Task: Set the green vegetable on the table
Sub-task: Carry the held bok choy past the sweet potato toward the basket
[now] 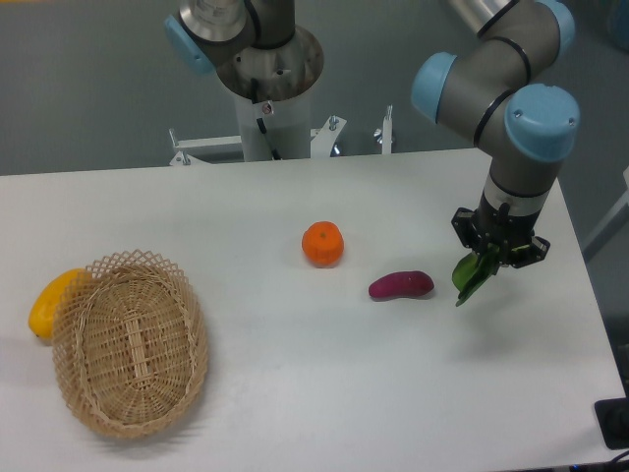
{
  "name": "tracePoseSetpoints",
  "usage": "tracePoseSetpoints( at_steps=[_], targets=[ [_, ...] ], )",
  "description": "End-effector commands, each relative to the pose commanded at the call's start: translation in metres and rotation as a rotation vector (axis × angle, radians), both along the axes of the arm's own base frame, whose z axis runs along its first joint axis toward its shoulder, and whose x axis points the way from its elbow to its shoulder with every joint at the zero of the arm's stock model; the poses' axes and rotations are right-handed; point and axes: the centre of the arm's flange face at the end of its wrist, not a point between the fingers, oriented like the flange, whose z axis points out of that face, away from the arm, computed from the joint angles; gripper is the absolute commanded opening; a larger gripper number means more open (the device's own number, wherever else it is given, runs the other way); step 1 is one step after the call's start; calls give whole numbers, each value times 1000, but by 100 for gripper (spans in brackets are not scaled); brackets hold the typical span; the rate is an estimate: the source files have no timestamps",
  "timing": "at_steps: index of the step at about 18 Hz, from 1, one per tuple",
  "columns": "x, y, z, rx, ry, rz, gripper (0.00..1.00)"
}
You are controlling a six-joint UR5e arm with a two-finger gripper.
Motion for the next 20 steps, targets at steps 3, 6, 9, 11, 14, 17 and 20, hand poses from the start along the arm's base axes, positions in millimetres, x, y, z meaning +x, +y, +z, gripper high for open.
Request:
tracePoseSetpoints(
  at_steps=[3,6,9,11,14,17,20],
  targets=[
    [10,15,0,7,0,42,30],
    [25,33,-1,11,-3,47,30],
    [43,53,-2,17,-8,69,30],
    [57,68,-11,13,-23,80,30],
    [85,92,-20,13,-39,112,30],
    [120,113,-35,12,-33,113,30],
    [155,131,-50,18,-6,122,30]
  ],
)
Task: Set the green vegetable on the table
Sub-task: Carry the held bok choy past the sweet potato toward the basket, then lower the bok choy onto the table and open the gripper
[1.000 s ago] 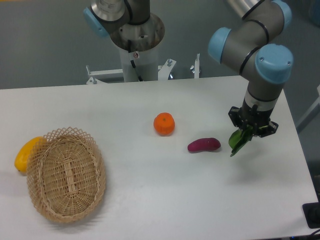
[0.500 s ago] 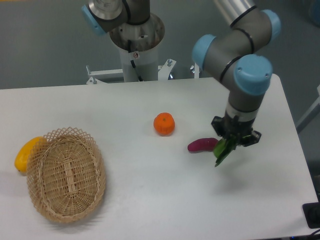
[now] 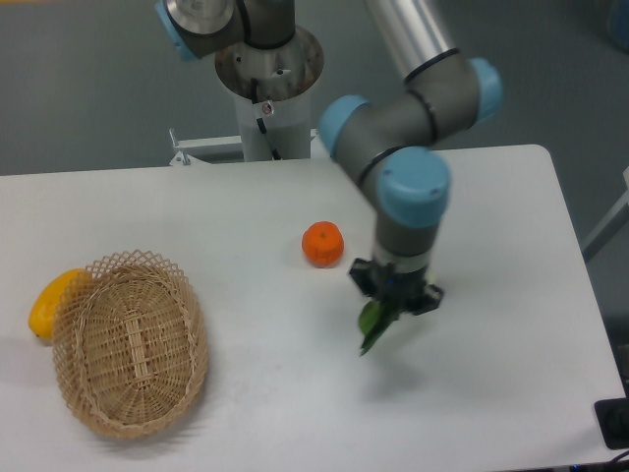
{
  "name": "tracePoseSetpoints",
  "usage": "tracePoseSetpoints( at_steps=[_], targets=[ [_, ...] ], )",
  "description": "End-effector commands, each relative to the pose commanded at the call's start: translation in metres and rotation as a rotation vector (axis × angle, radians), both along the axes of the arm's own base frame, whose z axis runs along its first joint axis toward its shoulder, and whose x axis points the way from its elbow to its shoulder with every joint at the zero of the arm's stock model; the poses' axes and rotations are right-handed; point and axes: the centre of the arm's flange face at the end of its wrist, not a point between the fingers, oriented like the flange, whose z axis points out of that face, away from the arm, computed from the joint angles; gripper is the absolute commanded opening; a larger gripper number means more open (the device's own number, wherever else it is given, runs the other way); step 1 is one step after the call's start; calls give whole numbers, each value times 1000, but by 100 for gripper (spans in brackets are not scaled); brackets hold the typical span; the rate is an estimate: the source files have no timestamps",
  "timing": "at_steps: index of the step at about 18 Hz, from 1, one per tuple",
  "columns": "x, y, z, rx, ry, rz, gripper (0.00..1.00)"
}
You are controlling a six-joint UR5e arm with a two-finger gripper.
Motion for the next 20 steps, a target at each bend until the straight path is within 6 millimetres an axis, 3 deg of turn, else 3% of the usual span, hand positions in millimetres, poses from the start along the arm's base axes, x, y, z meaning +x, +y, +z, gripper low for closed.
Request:
tracePoseSetpoints(
  at_steps=[2,7,12,13,14,20],
  targets=[
    [22,17,-9,-5,15,-24,30],
    [44,36,-28,-21,-2,-59,31],
    [47,42,-34,-23,-6,-78,54],
    [47,43,-34,-22,-5,-80,70],
    [46,44,-33,-23,-2,-75,97],
    [45,42,-20,-17,17,-70,100]
  ],
)
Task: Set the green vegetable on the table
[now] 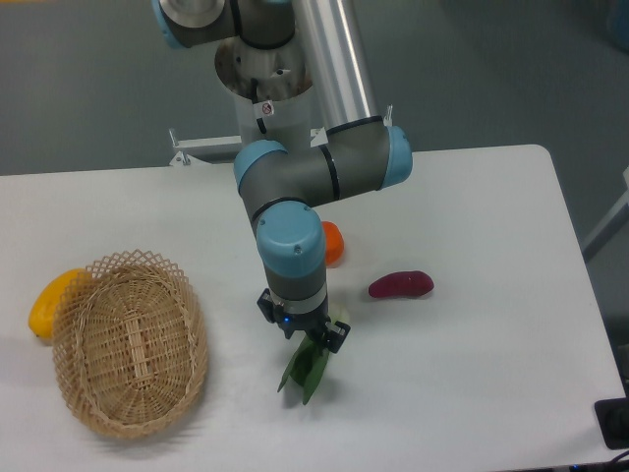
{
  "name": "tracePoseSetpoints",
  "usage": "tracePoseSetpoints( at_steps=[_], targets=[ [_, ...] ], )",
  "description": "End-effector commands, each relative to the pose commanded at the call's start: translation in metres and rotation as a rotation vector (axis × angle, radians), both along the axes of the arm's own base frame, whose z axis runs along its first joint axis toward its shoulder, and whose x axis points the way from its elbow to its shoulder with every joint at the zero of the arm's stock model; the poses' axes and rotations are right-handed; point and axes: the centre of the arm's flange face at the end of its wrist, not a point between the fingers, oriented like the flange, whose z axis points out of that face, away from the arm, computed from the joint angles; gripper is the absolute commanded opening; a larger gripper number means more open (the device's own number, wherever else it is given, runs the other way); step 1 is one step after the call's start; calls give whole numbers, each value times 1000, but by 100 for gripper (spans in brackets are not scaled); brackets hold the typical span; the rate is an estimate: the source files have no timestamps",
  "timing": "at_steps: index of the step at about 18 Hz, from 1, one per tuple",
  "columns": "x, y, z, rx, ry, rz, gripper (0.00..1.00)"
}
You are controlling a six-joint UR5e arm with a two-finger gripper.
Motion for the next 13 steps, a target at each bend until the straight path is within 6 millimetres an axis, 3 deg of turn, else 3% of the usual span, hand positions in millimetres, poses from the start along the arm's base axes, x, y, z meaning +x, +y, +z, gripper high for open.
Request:
tracePoseSetpoints(
  at_steps=[2,7,13],
  targets=[
    [-6,-6,9,9,10,2,100],
    [-55,-37,43,45,43,41,100],
    [-114,-80,55,31,63,28,100]
  ],
)
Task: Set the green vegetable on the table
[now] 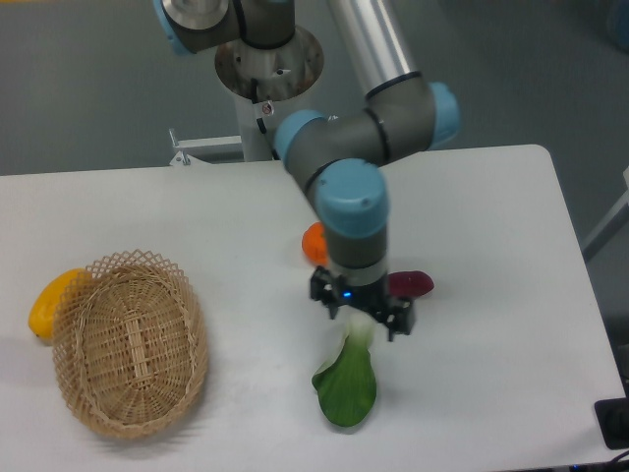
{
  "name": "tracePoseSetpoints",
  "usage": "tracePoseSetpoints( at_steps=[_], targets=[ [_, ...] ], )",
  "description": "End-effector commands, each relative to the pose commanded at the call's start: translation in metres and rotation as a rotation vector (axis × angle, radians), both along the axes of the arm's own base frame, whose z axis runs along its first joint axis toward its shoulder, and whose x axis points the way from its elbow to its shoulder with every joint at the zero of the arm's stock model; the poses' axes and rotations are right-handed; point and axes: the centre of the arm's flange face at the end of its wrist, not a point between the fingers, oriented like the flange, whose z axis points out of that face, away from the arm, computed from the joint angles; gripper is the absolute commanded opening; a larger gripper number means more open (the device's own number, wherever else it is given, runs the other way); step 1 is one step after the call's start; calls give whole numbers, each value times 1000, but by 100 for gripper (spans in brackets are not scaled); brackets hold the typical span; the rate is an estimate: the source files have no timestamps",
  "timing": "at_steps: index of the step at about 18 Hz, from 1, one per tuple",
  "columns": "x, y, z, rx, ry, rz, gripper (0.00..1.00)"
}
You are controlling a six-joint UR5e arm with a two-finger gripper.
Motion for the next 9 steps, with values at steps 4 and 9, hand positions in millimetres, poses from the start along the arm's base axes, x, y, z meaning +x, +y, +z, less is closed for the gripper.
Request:
tracePoseSetpoints(
  at_steps=[4,9],
  targets=[
    [-37,-36,8,-37,-17,-38,100],
    [-77,-79,15,-79,-43,-130,100]
  ],
)
